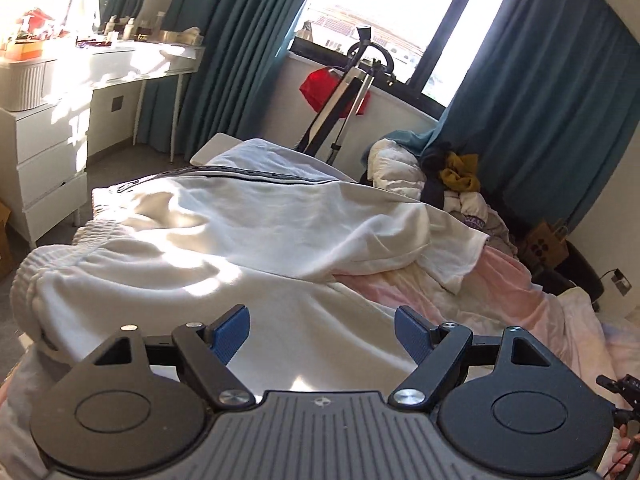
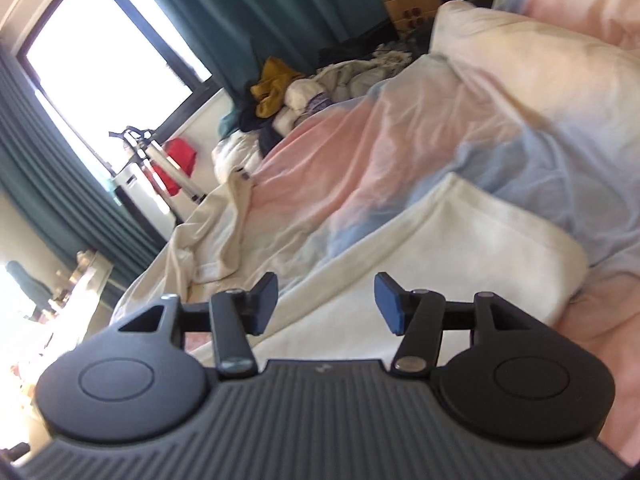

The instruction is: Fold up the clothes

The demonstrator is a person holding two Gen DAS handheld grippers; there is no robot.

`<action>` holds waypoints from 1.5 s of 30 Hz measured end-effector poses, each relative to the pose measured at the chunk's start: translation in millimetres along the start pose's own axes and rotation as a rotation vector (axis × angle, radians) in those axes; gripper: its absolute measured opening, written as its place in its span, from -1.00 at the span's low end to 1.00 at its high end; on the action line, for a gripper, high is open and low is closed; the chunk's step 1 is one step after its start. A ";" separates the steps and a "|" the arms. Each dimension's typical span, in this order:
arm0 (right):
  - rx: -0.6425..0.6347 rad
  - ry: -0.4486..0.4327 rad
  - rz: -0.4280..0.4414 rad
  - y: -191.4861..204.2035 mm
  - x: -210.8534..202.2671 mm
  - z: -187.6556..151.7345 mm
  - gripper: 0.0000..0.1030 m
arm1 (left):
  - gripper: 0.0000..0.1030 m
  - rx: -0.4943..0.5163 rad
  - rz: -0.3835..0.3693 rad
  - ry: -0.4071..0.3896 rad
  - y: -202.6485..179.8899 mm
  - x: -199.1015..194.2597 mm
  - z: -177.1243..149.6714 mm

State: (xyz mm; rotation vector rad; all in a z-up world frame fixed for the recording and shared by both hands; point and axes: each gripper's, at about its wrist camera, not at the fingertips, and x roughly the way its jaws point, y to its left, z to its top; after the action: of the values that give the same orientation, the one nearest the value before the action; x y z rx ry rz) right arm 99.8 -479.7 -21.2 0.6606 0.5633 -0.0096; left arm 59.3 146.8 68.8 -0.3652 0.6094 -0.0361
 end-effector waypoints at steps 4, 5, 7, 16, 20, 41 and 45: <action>-0.061 0.066 0.062 49.9 50.0 -6.2 0.15 | 0.60 0.084 0.034 0.002 -42.6 64.1 1.6; -0.071 0.082 0.081 60.0 63.6 -7.1 0.15 | 0.60 0.110 0.044 -0.004 -50.1 80.4 2.4; -0.092 0.111 0.120 81.0 92.7 -9.2 0.15 | 0.60 0.170 0.059 -0.015 -63.7 122.0 3.2; -0.165 0.160 0.167 141.8 251.9 -7.1 0.14 | 0.47 0.256 0.133 0.031 -33.2 282.2 -16.7; -0.199 0.169 0.142 152.7 311.9 -7.5 0.14 | 0.47 0.278 0.161 0.015 -26.3 303.9 -17.5; -0.205 -0.080 0.034 165.8 254.9 57.9 -0.80 | -0.75 0.289 0.053 0.026 -5.1 293.0 7.9; -0.203 -0.136 -0.067 140.6 220.9 104.4 -0.80 | -0.76 0.284 0.014 0.015 -3.1 276.2 16.5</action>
State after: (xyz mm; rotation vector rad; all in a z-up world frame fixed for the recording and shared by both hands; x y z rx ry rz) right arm 365.0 -392.0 17.5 0.4397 0.4480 -0.0593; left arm 295.7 110.7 -70.4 -0.0851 0.6124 -0.1107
